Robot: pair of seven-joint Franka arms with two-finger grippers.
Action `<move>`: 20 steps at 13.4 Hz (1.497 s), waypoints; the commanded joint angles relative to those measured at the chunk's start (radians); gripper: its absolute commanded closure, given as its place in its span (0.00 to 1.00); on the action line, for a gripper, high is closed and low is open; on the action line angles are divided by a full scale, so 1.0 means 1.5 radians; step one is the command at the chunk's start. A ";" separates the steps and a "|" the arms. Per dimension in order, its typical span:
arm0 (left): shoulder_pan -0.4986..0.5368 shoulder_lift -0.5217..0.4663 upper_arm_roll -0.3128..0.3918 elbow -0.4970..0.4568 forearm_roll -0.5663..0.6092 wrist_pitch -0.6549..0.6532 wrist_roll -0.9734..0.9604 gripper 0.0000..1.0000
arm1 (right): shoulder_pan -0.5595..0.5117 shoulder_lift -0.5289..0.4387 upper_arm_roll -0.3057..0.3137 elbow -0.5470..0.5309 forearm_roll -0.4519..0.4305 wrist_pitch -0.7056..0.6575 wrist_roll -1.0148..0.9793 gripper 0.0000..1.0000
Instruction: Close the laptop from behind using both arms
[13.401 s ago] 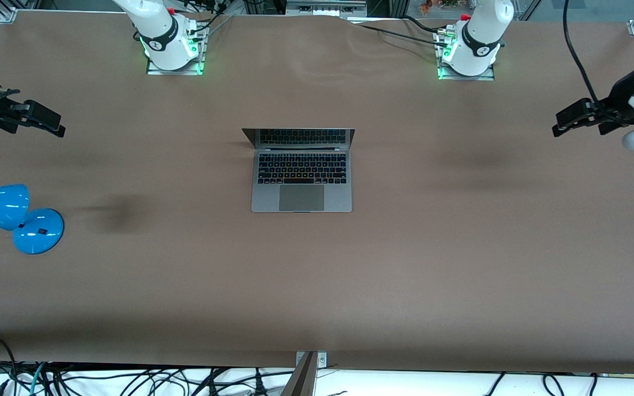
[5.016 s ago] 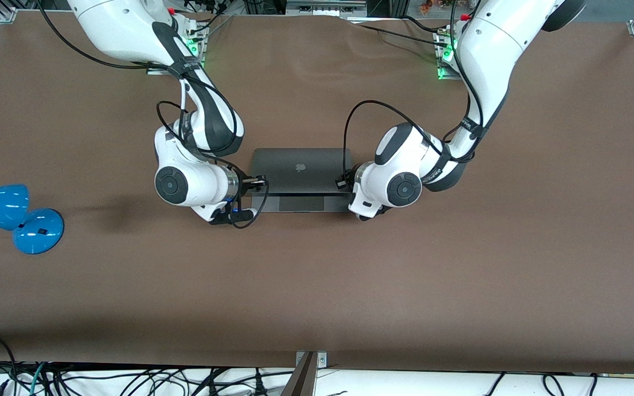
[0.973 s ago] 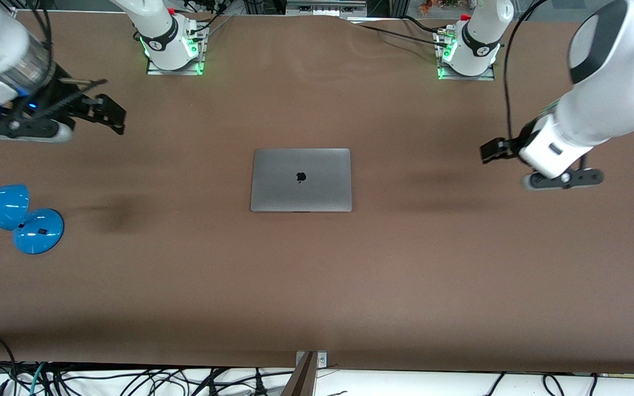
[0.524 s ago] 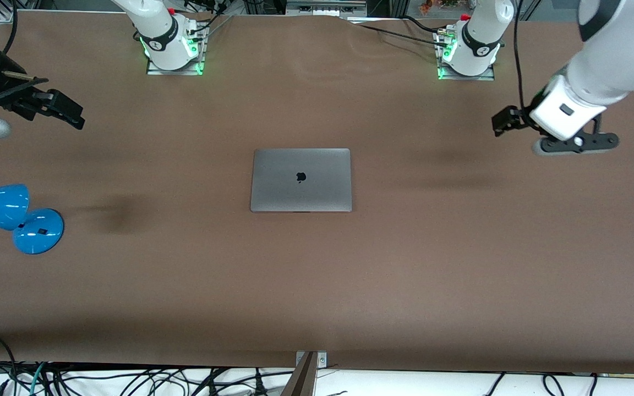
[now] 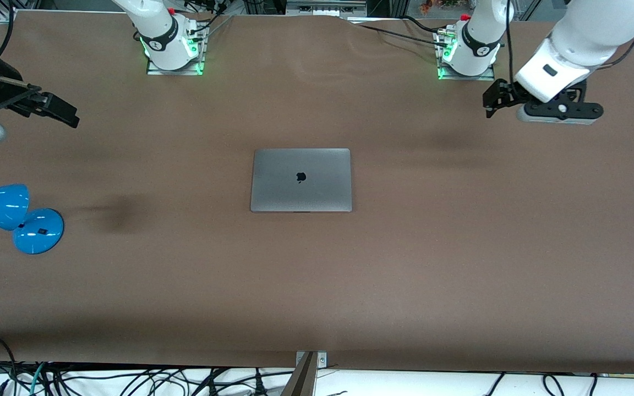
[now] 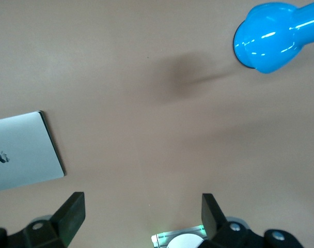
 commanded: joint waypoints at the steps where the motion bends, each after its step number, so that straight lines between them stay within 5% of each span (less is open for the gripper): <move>1: -0.031 0.000 0.029 0.042 0.016 -0.032 0.018 0.00 | -0.017 -0.029 0.010 -0.030 -0.006 0.005 0.002 0.00; 7: -0.056 0.075 0.046 0.191 0.037 -0.073 0.018 0.00 | -0.022 -0.032 0.009 -0.030 -0.006 -0.002 0.002 0.00; 13: -0.097 0.075 0.092 0.237 0.044 -0.074 0.017 0.00 | -0.022 -0.030 0.009 -0.030 -0.006 0.000 0.002 0.00; 20: -0.094 0.086 0.088 0.239 0.045 -0.075 0.015 0.00 | -0.022 -0.027 0.010 -0.030 -0.005 -0.001 0.002 0.00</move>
